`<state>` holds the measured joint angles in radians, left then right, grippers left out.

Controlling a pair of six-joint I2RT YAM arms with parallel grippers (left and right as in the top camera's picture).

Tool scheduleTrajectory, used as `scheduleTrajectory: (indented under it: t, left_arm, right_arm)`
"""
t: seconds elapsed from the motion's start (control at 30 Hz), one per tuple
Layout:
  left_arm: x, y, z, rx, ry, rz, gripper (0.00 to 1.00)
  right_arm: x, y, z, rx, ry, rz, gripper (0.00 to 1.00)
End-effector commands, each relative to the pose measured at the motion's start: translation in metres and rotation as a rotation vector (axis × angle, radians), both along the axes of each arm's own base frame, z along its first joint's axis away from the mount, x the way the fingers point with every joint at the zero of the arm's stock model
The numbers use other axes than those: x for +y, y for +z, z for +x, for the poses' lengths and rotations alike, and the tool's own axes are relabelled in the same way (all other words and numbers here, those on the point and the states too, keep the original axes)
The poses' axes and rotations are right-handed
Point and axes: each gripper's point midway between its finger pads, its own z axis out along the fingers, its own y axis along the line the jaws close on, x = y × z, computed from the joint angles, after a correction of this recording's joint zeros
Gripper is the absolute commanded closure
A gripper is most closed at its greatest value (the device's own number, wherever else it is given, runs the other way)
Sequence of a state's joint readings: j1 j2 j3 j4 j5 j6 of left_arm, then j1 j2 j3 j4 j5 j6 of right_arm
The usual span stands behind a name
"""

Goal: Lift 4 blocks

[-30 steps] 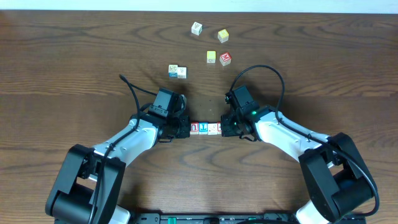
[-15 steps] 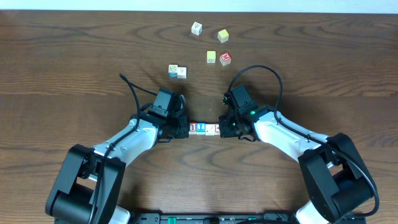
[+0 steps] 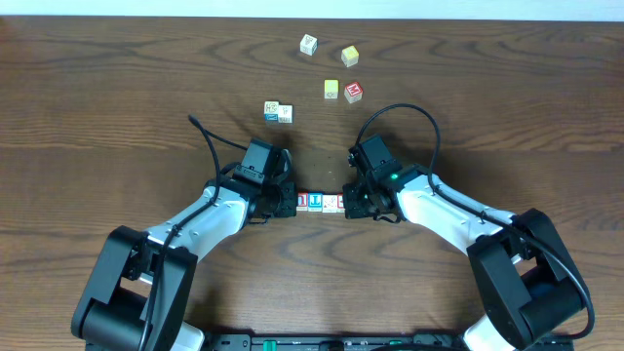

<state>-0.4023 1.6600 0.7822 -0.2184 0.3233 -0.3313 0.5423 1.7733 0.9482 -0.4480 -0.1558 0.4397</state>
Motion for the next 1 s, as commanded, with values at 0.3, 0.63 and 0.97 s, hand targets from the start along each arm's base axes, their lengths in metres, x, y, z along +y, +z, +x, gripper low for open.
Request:
scheduleTrajectory:
  t: [0.3,0.63,0.97]
  left_arm:
    - [-0.003,0.004,0.005,-0.02,-0.024,0.004,0.93]
    - [-0.003,0.004,0.005,-0.02,-0.024,0.004,0.93]
    - [-0.003,0.004,0.005,-0.019,-0.024,0.004,0.93]
  right_arm:
    - [0.004,0.004,0.007,-0.036,0.02,-0.012,0.99]
    - [-0.001,0.003,0.009,-0.047,0.019,-0.041,0.99]
    - [0.004,0.017,0.019,-0.067,0.034,-0.036,0.99]
